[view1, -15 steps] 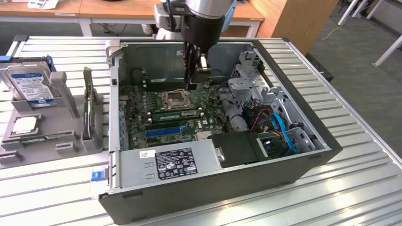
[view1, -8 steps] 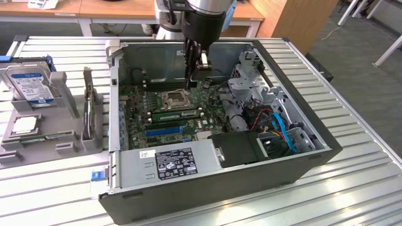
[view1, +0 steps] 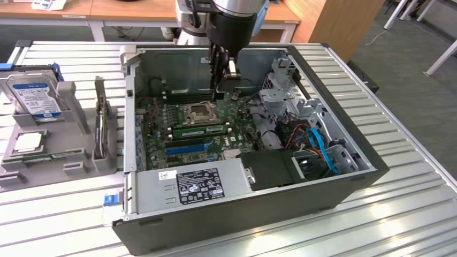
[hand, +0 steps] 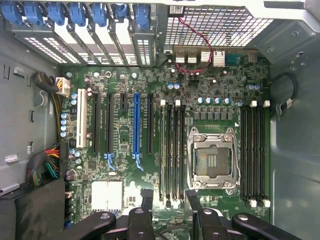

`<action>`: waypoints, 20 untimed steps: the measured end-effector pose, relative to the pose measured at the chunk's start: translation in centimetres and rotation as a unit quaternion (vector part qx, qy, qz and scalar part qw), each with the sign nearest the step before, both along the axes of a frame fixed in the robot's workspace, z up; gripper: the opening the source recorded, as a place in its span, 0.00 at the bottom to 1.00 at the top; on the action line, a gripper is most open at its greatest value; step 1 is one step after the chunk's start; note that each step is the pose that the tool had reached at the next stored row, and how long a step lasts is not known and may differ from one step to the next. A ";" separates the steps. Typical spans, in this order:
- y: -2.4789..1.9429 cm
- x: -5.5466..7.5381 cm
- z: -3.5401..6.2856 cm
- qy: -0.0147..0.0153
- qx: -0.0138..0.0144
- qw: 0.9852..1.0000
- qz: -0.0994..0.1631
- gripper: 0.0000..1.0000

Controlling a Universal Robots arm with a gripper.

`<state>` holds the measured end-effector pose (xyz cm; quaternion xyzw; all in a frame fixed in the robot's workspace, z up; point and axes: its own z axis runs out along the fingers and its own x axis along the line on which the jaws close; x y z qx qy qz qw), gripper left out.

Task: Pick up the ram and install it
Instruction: 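Press down the ram until it locks into place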

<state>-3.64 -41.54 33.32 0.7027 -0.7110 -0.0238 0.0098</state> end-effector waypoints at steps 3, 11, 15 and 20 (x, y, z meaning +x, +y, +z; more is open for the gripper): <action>0.00 0.0 0.00 0.000 0.000 1.000 0.000 0.38; 0.00 0.0 0.00 0.000 0.000 1.000 0.000 0.19; 0.00 0.0 0.00 0.000 0.000 1.000 0.000 0.10; 0.00 0.0 0.00 0.000 0.000 1.000 0.000 0.10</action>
